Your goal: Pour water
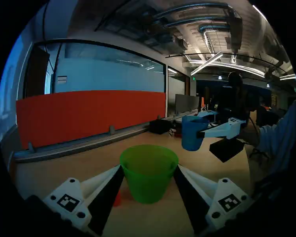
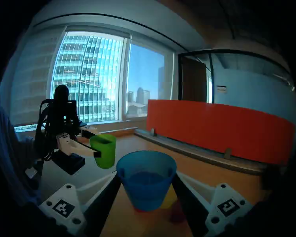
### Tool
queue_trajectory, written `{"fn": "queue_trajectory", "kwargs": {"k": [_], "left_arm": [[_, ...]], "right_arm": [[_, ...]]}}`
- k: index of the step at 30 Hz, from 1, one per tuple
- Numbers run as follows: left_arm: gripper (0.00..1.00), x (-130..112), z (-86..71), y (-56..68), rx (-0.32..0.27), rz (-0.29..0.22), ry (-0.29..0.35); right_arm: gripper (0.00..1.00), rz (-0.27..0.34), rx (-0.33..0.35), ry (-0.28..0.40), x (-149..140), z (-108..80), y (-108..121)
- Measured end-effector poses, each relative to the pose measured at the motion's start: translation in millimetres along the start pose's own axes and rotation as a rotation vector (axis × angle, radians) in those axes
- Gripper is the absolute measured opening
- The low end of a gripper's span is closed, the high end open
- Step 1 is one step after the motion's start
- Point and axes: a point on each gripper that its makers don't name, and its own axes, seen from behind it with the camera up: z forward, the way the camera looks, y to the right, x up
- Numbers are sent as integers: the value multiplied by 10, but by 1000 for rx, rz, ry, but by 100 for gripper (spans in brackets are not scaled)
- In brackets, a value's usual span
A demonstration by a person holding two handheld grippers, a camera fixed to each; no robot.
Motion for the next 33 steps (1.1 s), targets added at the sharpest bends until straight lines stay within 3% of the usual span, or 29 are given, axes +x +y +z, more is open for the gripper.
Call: {"fn": "queue_trajectory", "kwargs": {"k": [18, 33], "left_arm": [[86, 150, 45, 153, -13, 30, 29], [86, 154, 102, 322, -46, 29, 40]], "right_arm": [[89, -109, 20, 28, 325, 55, -31], [89, -313, 6, 36, 702, 155, 81]]}}
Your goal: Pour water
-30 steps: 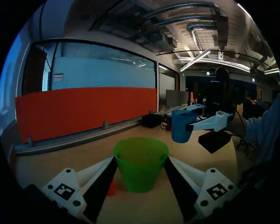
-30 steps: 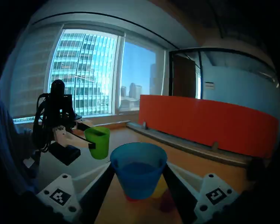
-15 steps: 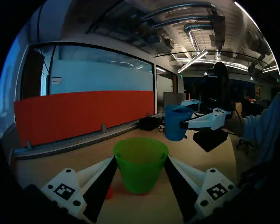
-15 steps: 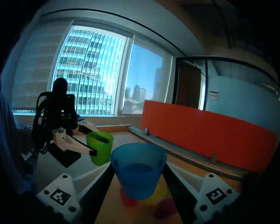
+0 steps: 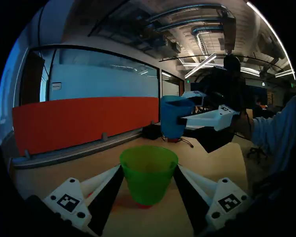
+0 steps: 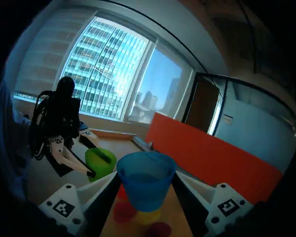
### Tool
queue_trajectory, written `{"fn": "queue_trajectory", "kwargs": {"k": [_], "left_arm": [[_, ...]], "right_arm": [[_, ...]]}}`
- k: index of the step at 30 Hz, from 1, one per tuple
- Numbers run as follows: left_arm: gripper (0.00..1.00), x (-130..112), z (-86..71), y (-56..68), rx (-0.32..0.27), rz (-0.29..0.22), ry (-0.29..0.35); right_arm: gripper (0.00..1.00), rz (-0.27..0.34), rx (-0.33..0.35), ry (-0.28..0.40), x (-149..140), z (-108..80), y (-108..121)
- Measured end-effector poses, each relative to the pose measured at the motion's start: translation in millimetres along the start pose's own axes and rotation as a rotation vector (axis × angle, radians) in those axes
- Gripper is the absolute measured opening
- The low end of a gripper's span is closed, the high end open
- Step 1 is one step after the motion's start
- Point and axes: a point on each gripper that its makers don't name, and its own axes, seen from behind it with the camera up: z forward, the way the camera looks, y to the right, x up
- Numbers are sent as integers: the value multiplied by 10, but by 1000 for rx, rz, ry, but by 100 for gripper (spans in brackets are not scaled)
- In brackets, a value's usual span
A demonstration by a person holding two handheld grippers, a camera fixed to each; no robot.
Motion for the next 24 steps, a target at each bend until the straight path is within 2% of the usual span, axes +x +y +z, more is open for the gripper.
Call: {"fn": "queue_trajectory", "kwargs": {"k": [12, 24], "left_arm": [[85, 65, 38, 109, -19, 8, 11], [85, 120, 36, 156, -25, 14, 12]], "right_arm": [[89, -196, -12, -7, 263, 120, 181], [89, -357, -25, -7, 524, 277, 327]]}}
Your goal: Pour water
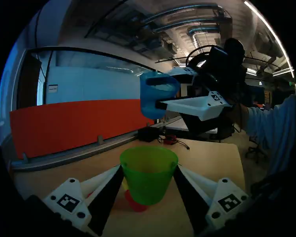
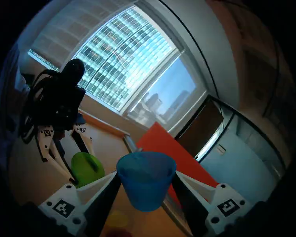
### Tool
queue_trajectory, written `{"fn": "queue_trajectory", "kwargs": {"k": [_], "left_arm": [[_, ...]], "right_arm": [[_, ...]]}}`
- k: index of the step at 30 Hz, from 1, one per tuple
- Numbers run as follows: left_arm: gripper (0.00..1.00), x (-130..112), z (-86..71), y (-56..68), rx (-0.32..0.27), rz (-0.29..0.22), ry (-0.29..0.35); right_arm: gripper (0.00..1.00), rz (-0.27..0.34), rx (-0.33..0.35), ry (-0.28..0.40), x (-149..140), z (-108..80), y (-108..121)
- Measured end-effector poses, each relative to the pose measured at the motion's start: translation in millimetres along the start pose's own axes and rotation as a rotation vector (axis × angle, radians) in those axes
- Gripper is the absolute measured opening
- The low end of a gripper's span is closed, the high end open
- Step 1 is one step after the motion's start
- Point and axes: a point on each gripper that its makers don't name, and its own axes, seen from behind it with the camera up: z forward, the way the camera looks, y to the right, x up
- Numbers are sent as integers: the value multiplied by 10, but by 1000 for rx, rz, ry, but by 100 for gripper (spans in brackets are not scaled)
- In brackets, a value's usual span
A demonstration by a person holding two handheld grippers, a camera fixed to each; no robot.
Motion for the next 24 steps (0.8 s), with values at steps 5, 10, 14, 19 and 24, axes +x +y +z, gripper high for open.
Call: {"fn": "queue_trajectory", "kwargs": {"k": [5, 10, 14, 19, 24], "left_arm": [[86, 5, -6, 7, -3, -6, 5], [85, 9, 1, 19, -10, -10, 5], [85, 14, 7, 39, -14, -9, 4], [86, 24, 12, 73, -26, -7, 6], [85, 36, 16, 81, -33, -10, 10]], "right_arm": [[89, -62, -6, -6, 60, 56, 38], [89, -139, -19, -18, 89, 124, 88], [89, -197, -27, -32, 101, 186, 114], [88, -250, -29, -42, 126, 251, 125], [88, -295, -38, -47, 154, 299, 151]]}}
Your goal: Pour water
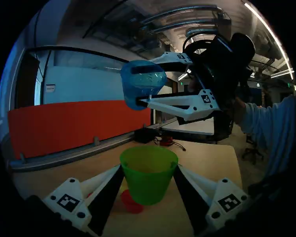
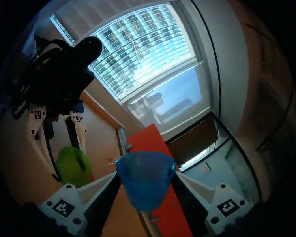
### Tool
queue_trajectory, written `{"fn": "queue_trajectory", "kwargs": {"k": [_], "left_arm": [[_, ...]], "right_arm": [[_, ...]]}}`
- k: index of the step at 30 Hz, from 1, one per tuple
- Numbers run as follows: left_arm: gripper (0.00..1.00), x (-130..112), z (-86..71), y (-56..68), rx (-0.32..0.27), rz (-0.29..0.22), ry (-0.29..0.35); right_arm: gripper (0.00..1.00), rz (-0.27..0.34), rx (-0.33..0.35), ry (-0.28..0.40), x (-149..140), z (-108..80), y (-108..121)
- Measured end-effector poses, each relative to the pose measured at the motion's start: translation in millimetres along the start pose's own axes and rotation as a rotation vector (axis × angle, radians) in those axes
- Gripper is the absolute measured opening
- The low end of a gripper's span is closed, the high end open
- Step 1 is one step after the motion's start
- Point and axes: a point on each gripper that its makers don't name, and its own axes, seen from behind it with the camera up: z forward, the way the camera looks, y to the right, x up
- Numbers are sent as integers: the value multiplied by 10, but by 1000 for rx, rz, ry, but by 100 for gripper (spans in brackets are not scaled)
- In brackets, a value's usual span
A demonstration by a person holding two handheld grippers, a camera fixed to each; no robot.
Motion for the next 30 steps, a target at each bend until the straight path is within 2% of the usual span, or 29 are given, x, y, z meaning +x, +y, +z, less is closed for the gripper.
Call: {"fn": "queue_trajectory", "kwargs": {"k": [9, 30], "left_arm": [[85, 47, -6, 6, -4, -5, 9], [85, 92, 25, 43, -14, 7, 10]], "right_arm": [[88, -76, -19, -13, 5, 49, 41], [88, -173, -65, -27, 43, 55, 250]]}}
